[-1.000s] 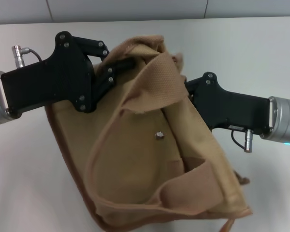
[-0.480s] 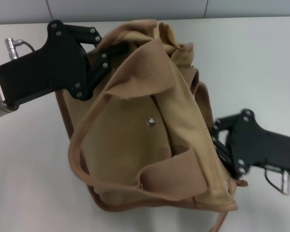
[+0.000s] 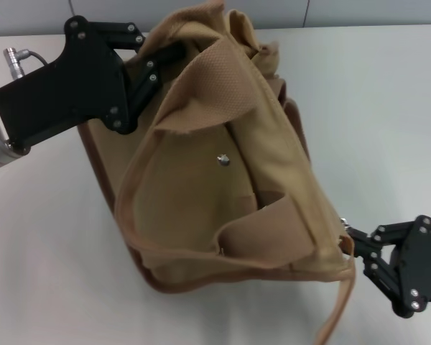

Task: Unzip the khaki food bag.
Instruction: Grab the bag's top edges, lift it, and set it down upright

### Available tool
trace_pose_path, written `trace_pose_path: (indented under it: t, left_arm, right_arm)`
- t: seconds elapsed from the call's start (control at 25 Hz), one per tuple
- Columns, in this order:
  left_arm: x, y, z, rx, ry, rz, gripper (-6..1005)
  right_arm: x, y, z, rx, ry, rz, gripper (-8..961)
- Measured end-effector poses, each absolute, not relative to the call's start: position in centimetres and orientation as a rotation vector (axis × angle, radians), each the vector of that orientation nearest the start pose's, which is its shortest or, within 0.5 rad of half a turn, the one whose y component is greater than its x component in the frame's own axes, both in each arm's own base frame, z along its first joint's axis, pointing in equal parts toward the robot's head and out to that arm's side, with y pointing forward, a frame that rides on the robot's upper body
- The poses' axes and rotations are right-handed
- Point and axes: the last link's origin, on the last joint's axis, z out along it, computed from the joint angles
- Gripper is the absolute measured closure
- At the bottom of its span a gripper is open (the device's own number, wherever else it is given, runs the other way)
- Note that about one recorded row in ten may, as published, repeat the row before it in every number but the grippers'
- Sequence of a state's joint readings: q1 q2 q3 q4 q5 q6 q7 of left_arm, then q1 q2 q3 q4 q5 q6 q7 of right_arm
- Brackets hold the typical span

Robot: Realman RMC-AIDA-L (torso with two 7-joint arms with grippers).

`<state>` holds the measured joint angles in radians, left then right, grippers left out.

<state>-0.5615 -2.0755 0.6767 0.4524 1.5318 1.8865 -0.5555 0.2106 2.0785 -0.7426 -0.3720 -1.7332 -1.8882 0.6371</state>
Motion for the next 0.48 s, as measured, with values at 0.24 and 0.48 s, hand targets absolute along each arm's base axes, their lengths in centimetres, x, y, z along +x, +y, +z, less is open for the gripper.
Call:
trace_pose_path:
  t: [0.24, 0.48]
  left_arm:
    - [-19.5, 32.0, 1.2, -2.223, 0.419, -1.309, 846]
    - [-18.1, 32.7, -1.2, -2.079, 0.288, -1.385, 843]
  right_arm:
    - [31.3, 19.8, 1.6, -2.14, 0.31, 1.239, 931]
    - [32.1, 20.7, 3.6, -1.916, 0.406, 1.306, 896]
